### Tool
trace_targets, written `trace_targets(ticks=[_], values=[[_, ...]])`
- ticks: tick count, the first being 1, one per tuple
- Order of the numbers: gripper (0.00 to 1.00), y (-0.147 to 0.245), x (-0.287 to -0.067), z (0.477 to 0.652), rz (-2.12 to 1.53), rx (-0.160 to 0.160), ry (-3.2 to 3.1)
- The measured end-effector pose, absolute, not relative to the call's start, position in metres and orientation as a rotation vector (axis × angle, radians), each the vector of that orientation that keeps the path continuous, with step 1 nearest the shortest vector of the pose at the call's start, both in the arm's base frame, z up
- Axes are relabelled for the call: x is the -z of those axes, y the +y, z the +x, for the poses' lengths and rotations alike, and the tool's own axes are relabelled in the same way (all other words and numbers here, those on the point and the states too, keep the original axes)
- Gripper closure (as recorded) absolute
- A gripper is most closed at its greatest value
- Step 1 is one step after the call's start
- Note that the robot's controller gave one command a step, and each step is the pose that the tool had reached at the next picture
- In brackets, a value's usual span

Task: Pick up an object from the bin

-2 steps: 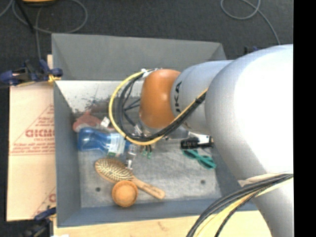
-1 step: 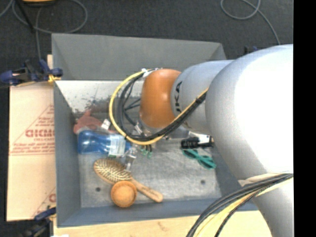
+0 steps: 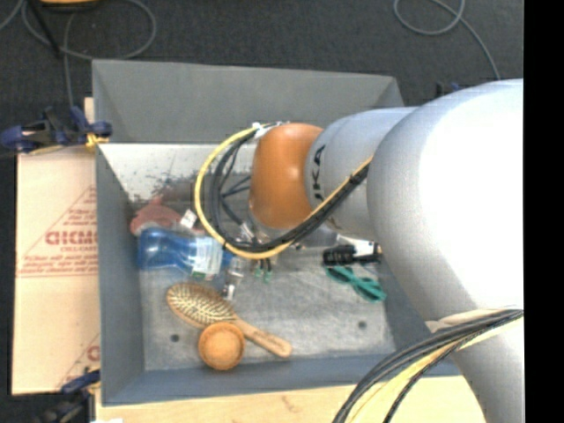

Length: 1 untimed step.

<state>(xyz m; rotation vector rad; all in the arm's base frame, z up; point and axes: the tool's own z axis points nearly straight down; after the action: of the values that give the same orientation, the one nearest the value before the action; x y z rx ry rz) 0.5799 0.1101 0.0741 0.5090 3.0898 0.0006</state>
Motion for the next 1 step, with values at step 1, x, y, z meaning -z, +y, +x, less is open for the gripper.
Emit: trace_targets(ticks=[1], values=[[0.0,0.1099,-0.074,0.5801,0.51,-0.001,3.089]])
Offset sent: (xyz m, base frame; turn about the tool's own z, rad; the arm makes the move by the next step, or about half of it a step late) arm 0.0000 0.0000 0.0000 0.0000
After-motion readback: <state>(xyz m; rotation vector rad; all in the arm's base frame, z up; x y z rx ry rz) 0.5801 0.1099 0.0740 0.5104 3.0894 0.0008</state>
